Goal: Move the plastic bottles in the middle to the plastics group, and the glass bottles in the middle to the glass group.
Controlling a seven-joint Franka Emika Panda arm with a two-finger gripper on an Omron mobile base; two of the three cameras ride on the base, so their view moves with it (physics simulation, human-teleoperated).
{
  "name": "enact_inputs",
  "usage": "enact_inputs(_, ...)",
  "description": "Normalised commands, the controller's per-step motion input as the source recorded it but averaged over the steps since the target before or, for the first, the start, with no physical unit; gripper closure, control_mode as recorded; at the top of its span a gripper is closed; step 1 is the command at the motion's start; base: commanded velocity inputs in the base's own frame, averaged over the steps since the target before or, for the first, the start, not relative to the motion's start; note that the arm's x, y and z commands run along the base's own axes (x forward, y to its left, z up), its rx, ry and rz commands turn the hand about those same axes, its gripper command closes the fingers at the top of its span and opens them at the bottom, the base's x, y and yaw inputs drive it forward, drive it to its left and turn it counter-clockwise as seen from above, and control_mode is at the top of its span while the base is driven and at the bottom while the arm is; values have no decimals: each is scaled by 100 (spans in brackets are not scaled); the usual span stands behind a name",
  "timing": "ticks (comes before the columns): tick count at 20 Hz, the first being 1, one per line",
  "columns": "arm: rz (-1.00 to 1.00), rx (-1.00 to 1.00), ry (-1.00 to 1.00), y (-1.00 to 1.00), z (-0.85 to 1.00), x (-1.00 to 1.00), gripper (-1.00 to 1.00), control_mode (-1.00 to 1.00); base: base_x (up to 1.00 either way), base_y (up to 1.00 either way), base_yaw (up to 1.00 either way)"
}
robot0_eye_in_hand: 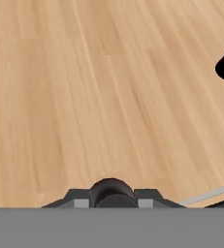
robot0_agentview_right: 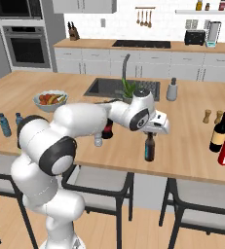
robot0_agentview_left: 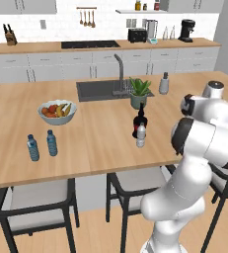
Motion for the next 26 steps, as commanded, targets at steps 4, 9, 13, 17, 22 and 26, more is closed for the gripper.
enact_inputs(4,-14,0,0,-95,0,3,100,-100,0,0,0)
enact_inputs(9,-12,0,0,-96,0,11,100,-100,0,0,0)
enact_inputs(13,-8,1,0,-84,0,25,100,-100,0,0,0)
enact_inputs(17,-5,1,-5,-70,-2,24,100,-100,0,0,0)
enact_inputs(22,0,4,-9,-51,-10,29,100,-100,0,0,0)
enact_inputs(26,0,10,-10,-37,-15,30,100,-100,0,0,0)
